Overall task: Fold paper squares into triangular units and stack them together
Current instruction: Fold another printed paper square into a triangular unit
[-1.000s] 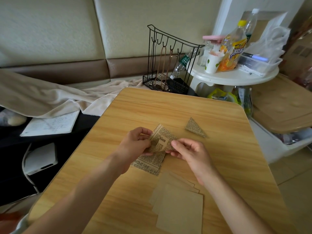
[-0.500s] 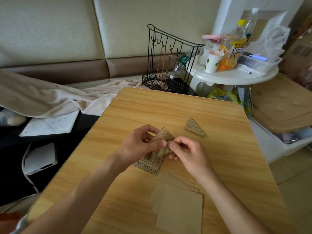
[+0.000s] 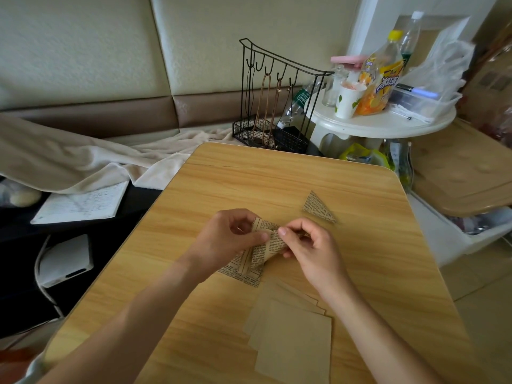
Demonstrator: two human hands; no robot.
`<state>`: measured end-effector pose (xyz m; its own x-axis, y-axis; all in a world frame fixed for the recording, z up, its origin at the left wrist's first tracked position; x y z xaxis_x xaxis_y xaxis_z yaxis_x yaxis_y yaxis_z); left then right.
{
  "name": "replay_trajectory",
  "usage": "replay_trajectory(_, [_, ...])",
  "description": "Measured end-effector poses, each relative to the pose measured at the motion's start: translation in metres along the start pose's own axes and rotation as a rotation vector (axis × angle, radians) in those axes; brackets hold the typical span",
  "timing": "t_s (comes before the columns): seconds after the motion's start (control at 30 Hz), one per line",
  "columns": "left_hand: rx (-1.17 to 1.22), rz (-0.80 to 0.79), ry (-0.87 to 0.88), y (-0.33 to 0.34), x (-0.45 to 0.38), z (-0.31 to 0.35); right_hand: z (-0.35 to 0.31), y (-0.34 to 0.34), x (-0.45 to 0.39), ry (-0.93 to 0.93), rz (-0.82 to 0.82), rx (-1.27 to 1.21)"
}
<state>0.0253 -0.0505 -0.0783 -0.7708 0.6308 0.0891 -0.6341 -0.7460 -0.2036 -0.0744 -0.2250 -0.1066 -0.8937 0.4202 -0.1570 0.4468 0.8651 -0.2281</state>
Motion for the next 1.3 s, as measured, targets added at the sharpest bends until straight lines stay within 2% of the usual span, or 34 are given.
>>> replay_trajectory(0.37, [-0.124,0.034,0.024,0.0010,-0.0007,-0.0036,0.0008,0.0015,0.0003,0.002,0.031,0.041])
replay_trajectory(0.53, [-0.126,0.097,0.020,0.0008,-0.0012,-0.0026,0.0016,0.0016,-0.0005,0.085,0.006,-0.094])
replay_trajectory(0.67, [-0.113,0.114,0.009,-0.0004,-0.0014,-0.0023,0.0032,-0.0001,-0.0024,0.162,-0.039,-0.164])
replay_trajectory(1.03, [-0.022,0.130,-0.023,-0.0001,-0.0006,-0.0019,-0.0030,-0.0015,-0.0029,0.264,-0.038,-0.322])
replay_trajectory(1.3, [0.036,0.112,-0.036,0.0020,0.0003,0.0011,-0.0031,-0.0029,-0.0038,0.285,-0.057,-0.363])
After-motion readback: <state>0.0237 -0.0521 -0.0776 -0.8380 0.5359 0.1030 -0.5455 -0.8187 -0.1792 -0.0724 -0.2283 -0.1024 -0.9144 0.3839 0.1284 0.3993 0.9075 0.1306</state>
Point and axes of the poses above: each hand's wrist, its own x-axis away from the middle knuckle, its own y-axis out of the palm, z = x × y, the point moved 1 cm from there along -x, towards the middle knuckle, and after that the axes turned 1 degree about -y, right-handed, at the moved point
